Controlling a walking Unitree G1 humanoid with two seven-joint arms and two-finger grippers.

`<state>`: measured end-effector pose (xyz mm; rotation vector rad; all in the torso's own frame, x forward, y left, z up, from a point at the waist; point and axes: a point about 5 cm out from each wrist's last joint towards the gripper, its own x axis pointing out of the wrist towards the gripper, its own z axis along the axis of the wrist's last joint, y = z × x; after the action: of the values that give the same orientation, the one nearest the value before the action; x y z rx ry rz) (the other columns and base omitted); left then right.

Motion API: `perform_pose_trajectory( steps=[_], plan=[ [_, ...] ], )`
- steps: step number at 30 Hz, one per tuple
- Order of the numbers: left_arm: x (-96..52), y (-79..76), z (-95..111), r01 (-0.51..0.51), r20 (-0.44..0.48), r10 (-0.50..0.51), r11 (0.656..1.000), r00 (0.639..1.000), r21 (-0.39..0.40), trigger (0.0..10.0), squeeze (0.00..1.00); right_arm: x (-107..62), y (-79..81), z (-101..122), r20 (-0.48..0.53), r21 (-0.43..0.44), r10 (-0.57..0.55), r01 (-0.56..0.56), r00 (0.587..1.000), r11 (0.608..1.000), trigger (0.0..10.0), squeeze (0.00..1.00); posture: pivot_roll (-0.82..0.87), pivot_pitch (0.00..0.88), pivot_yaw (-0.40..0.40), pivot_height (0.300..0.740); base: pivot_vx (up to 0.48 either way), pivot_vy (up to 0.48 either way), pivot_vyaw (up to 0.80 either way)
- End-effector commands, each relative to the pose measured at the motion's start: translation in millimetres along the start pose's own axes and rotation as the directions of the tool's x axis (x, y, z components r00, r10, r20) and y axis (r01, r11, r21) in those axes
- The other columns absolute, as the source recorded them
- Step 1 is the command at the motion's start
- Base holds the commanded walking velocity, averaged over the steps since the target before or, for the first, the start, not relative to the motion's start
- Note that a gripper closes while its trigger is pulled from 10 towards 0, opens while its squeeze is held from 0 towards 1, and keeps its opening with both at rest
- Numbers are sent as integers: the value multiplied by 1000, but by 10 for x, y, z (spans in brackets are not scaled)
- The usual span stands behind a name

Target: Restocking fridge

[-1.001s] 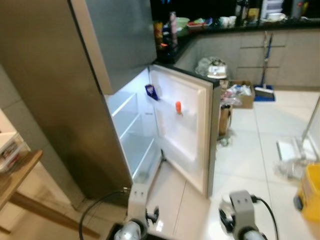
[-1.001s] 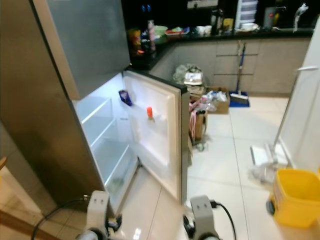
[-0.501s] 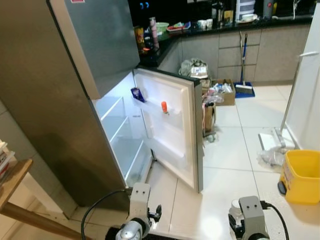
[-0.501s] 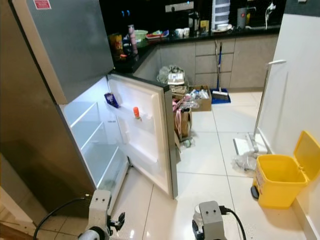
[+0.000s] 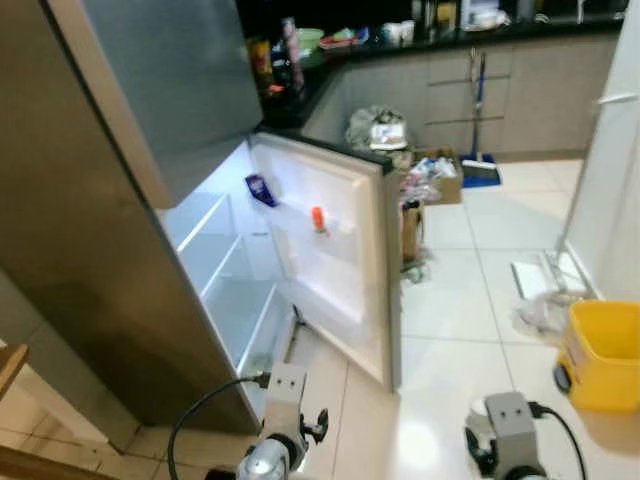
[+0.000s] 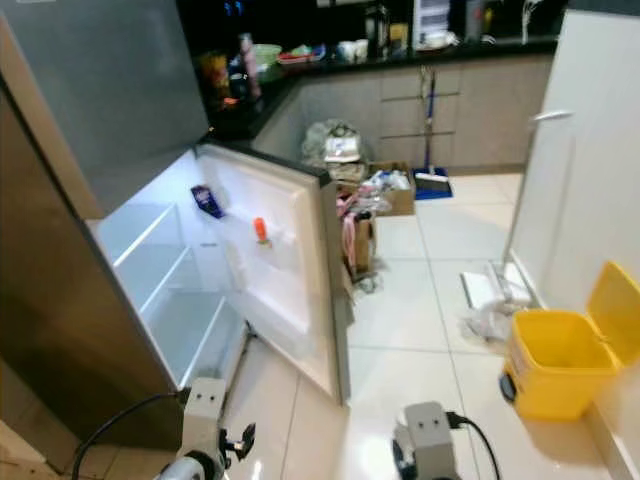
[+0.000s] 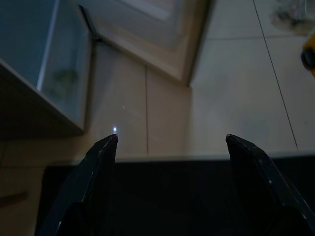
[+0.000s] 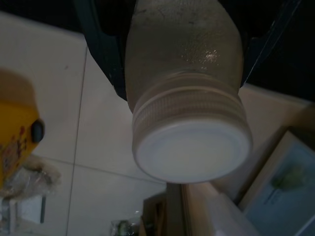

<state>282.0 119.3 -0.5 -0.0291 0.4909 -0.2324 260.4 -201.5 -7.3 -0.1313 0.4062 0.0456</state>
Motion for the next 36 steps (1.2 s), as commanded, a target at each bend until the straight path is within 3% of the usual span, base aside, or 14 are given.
perform_pose_trajectory(
  steps=[1,36],
  plan=[
    [-29,41,-81,-14,-29,14,1000,999,0,10000,0,27,115,78,39,12,33,-34,999,999,10000,0,-138,29,109,740,360,0,0],
    [-32,14,-89,6,-34,-6,1000,999,13,10000,0,4,121,61,34,13,28,-28,999,1000,10000,0,-140,34,114,740,335,0,0]
  ],
)
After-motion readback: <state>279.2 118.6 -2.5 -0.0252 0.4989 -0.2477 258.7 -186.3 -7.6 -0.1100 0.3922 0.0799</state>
